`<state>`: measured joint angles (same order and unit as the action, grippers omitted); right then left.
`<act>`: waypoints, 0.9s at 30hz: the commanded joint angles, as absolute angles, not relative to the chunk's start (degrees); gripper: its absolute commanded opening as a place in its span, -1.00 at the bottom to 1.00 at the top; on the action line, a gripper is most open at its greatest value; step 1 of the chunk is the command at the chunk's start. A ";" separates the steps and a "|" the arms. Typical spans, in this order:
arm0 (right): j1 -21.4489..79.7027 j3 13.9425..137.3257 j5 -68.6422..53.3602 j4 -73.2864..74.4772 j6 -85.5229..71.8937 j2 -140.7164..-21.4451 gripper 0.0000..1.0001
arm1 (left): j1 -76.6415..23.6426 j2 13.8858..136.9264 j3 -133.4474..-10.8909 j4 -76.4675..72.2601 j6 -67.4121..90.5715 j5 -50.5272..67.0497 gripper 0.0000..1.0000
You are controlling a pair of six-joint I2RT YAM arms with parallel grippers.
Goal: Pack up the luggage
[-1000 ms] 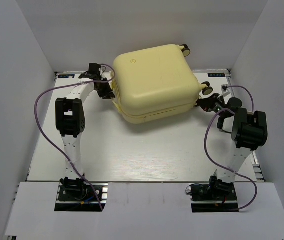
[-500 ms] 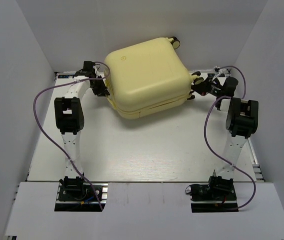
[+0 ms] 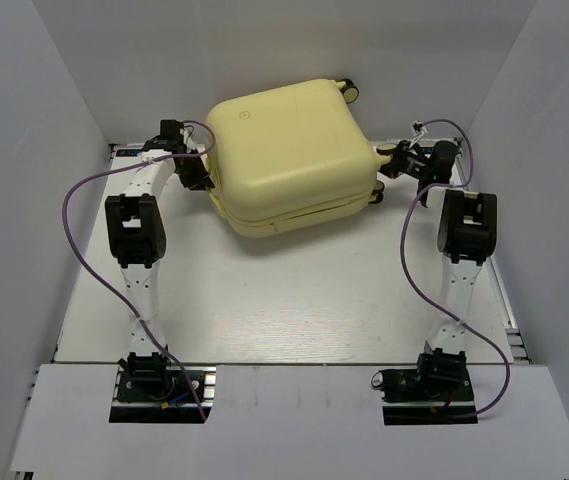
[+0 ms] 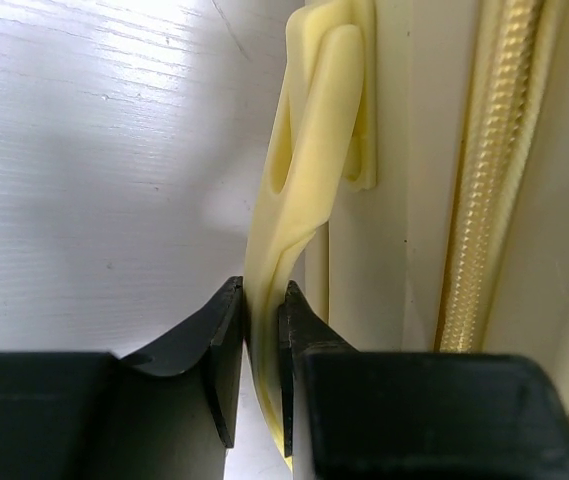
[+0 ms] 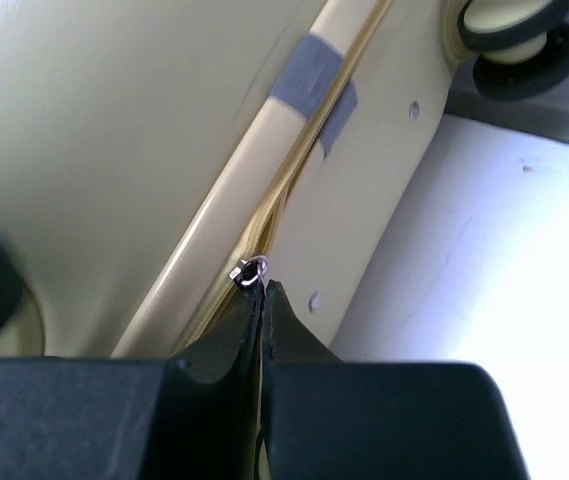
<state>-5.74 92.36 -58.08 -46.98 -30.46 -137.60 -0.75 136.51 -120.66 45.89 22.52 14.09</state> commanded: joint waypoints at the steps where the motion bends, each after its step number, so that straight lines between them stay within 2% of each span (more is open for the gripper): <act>1: -7.21 100.01 -42.98 -49.60 -31.30 -139.39 -1.00 | 7.82 138.43 -120.23 47.37 20.04 1.32 -1.00; 3: -5.72 101.68 -41.93 -46.60 -24.92 -139.74 -1.00 | 7.82 138.95 -120.93 47.28 19.16 1.67 -1.00; 7: -3.69 107.48 -36.84 -42.46 -22.15 -143.68 -1.00 | 7.82 139.75 -122.52 47.02 19.07 6.22 -1.00; 9: -2.03 115.55 -33.50 -41.40 -22.24 -147.38 -1.00 | 7.73 140.53 -123.92 47.11 19.51 7.47 -1.00; 10: -1.59 118.36 -33.40 -39.57 -22.15 -151.83 -1.00 | 7.30 140.71 -124.19 47.11 19.34 8.78 -1.00; 11: -0.10 126.22 -33.92 -38.07 -22.15 -153.09 -1.00 | 6.95 140.80 -124.89 47.02 19.34 8.70 -1.00; 14: 2.89 127.37 -36.20 -37.53 -19.78 -153.56 -1.00 | 5.63 141.33 -126.47 46.76 18.37 7.56 -1.00; 17: 5.01 112.01 -38.58 -44.28 -17.49 -144.19 -1.00 | 4.14 142.29 -128.58 46.32 18.72 8.61 -1.00; 19: 6.50 95.36 -38.49 -47.62 -14.60 -136.26 -1.00 | 2.47 142.47 -129.37 45.62 18.28 8.96 -1.00; 21: 8.34 88.10 -39.54 -47.81 -9.24 -126.26 -1.00 | 0.63 142.82 -130.78 45.00 17.84 8.88 -1.00; 22: 9.57 79.54 -40.42 -47.73 -7.92 -124.12 -1.00 | 0.27 143.17 -131.22 44.74 17.41 9.14 -1.00; 27: 14.06 62.78 -39.20 -46.06 -0.62 -108.40 -1.00 | -4.30 143.35 -133.68 45.26 14.60 11.51 -1.00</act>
<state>7.51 68.20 -30.92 -42.96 -5.58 -116.97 -0.60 143.02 -132.35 44.60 15.11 11.16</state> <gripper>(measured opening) 0.007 0.263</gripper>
